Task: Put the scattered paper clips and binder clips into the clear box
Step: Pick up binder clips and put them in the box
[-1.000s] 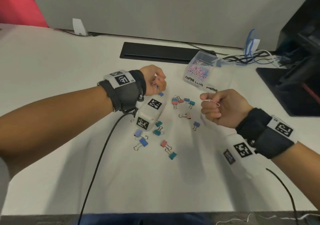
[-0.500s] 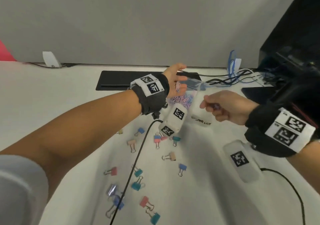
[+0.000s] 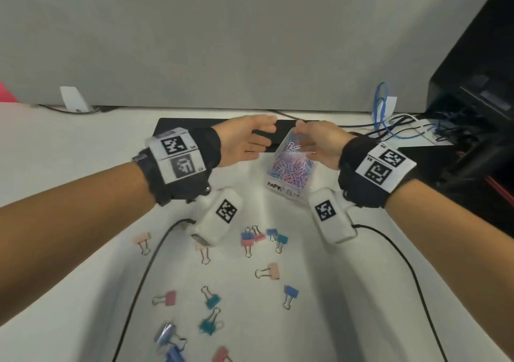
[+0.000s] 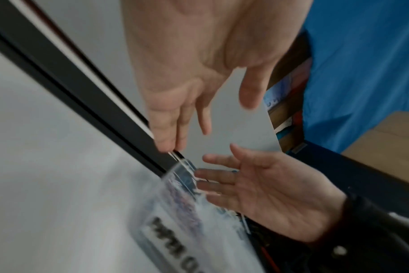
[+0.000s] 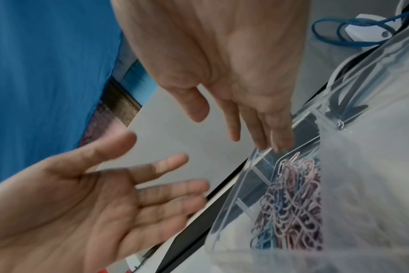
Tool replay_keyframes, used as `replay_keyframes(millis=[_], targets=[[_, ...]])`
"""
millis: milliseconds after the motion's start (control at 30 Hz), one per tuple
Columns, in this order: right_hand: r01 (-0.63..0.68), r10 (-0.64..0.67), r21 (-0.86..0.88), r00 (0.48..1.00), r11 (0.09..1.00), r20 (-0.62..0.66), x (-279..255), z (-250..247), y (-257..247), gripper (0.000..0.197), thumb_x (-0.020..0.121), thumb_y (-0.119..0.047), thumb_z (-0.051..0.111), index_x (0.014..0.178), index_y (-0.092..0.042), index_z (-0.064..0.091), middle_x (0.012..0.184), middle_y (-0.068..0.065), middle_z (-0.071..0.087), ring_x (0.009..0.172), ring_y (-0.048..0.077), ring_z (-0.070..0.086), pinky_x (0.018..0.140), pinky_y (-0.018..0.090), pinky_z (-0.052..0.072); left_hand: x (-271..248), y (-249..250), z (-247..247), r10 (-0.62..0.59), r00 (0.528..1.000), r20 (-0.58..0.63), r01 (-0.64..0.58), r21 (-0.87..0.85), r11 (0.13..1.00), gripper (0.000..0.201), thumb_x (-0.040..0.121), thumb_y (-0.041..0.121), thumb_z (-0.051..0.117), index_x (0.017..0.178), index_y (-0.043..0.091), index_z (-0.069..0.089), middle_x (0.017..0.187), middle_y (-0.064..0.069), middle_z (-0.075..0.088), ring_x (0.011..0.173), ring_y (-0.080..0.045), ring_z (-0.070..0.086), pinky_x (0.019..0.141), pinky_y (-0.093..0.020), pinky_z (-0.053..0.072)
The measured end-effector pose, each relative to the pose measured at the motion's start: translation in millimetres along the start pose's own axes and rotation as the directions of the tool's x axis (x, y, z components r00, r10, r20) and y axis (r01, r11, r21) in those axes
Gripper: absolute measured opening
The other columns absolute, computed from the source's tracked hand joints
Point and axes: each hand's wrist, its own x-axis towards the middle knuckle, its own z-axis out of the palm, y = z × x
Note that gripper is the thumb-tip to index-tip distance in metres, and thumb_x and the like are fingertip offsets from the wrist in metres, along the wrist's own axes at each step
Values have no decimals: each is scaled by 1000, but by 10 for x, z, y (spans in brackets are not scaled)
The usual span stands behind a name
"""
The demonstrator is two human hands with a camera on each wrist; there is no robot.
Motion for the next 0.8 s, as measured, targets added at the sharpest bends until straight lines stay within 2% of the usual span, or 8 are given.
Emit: replay_keyframes(millis=[67,133,267,367,467,567,700,800], targets=[[18,-18,-60,1000,998,6,-45,39,25,39,97,-30,40,128,-7,48,126,9,50,118,21,47,101,31,37,-138,-87,-148,-5,998,-70,21,218,976,33,95,25,47,125,15,54,121,-6,52,111,-18,48,97,-26,37],[66,-64,-84,998,994,28,-159,90,45,46,98,-28,39,139,-8,37,144,8,41,135,22,36,110,34,29,-280,-213,-308,-9,996,-89,45,416,908,32,96,15,44,126,12,54,124,-4,52,116,-18,47,96,-25,37],[244,-255,-204,966,948,-31,-527,231,125,32,96,-20,43,124,-10,53,124,5,52,122,22,46,107,36,37,-611,-466,-562,-57,991,-119,129,788,602,38,94,3,43,130,12,50,140,-7,45,130,-23,41,107,-29,31],[331,-298,-393,943,858,144,-845,411,297,29,92,-3,45,117,-14,55,116,2,50,111,18,48,86,23,44,-833,-675,-726,-144,978,-153,201,884,422,55,89,1,49,139,20,38,145,-4,37,130,-24,41,101,-29,36],[282,-54,-731,946,621,319,-1040,563,510,55,86,-4,52,137,-20,35,137,6,42,123,22,43,91,23,42,-1001,-878,-781,-257,956,-144,234,901,366,76,81,-1,58,144,27,25,139,-7,32,123,-35,49,84,-33,47],[228,58,-887,960,401,273,-1125,653,647,73,82,-16,60,142,-22,20,141,10,34,129,30,35,100,35,39,-1101,-1019,-717,-249,956,-153,220,937,270,88,80,1,61,147,31,13,137,-10,27,118,-34,49,96,-38,47],[189,71,-931,973,312,222,-1211,816,656,57,72,-5,63,120,-14,35,113,10,32,103,27,36,72,32,39,-1165,-1100,-532,-201,974,-102,164,931,325,77,83,-2,55,146,28,22,139,-10,28,118,-32,49,99,-38,48],[257,1,-895,961,364,277,-1241,971,670,52,82,-13,59,129,-9,40,120,11,35,101,25,39,84,33,40,-1176,-1131,-345,-124,992,-35,80,924,373,64,87,4,54,144,20,29,138,-10,34,123,-28,46,103,-31,43]])
